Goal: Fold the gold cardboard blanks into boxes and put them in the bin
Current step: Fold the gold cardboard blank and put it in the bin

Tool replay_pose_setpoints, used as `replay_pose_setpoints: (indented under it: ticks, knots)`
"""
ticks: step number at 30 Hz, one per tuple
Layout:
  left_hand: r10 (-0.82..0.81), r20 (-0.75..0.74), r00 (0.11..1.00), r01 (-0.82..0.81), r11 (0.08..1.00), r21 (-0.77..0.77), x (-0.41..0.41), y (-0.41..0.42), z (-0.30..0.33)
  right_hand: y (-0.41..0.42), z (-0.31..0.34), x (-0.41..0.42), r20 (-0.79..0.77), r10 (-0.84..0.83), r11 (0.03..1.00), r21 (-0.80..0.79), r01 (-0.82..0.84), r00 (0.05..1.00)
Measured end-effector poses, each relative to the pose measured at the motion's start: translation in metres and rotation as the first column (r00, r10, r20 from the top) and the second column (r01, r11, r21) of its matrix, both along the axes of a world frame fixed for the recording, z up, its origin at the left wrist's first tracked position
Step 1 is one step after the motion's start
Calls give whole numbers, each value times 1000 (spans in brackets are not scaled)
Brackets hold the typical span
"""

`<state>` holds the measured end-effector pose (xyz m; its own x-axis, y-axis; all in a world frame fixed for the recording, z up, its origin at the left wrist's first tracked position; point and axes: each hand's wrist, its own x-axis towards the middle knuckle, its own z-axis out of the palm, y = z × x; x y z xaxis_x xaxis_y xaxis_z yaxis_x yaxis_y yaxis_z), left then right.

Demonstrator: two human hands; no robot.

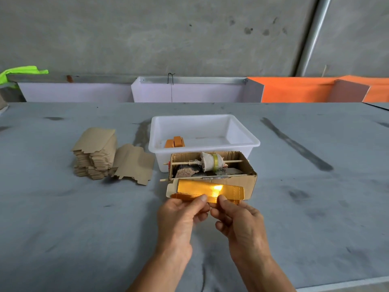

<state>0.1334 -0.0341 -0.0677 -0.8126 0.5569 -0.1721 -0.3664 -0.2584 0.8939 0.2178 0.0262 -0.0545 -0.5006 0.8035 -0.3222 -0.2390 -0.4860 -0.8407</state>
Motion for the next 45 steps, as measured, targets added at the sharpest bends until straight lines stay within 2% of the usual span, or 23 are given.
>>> replay_pose_setpoints:
  ticks: [4, 10, 12, 13, 14, 15, 16, 17, 20, 25, 30, 34, 40, 45]
  knots:
    - [-87, 34, 996, 86, 995, 42, -10, 1, 4, 11, 7, 3, 10, 37, 999, -7, -37, 999]
    - [-113, -148, 982, 120, 992, 38, -9, -1, 7, 19, 11, 10, 75, 93, 995, 30, -95, 993]
    - [-90, -170, 981, 99, 994, 43, -8, -2, 7, 20, 11, 13, 192, 81, 986, 129, -107, 978]
    - [-73, -166, 983, 82, 996, 47, -8, -2, 7, 22, 11, 16, 291, 9, 963, 256, -87, 957]
    - [-56, -161, 985, 64, 997, 44, -8, -2, 6, 25, 12, 19, 377, -124, 907, 419, -49, 918]
    - [-43, -161, 986, 49, 998, 32, -9, -2, 5, 30, 17, 22, 413, -279, 810, 586, -17, 867]
    - [-38, -162, 986, 41, 999, 16, -8, -3, 3, 36, 24, 24, 401, -396, 696, 718, -15, 826]
    - [-41, -162, 986, 41, 999, -2, -8, -3, 2, 43, 33, 24, 384, -442, 605, 795, -47, 811]
    - [-54, -136, 989, 50, 998, -31, -6, -3, -1, 65, 52, 9, 487, -374, 485, 828, -282, 789]
    - [-60, -101, 993, 57, 998, -36, -7, 0, -4, 83, 51, -25, 706, -336, 367, 707, -604, 623]
    - [-49, -86, 995, 45, 998, -44, -9, 0, -5, 91, 47, -37, 785, -317, 402, 620, -674, 533]
    - [-26, -71, 997, 22, 998, -53, -8, -2, -6, 98, 46, -43, 790, -269, 438, 609, -661, 551]
    - [-25, -61, 998, 21, 998, -67, -7, -3, -6, 103, 45, -53, 827, -208, 534, 544, -647, 523]
    - [-28, -62, 998, 25, 998, -61, -8, -2, -8, 104, 40, -55, 812, -225, 534, 566, -628, 539]
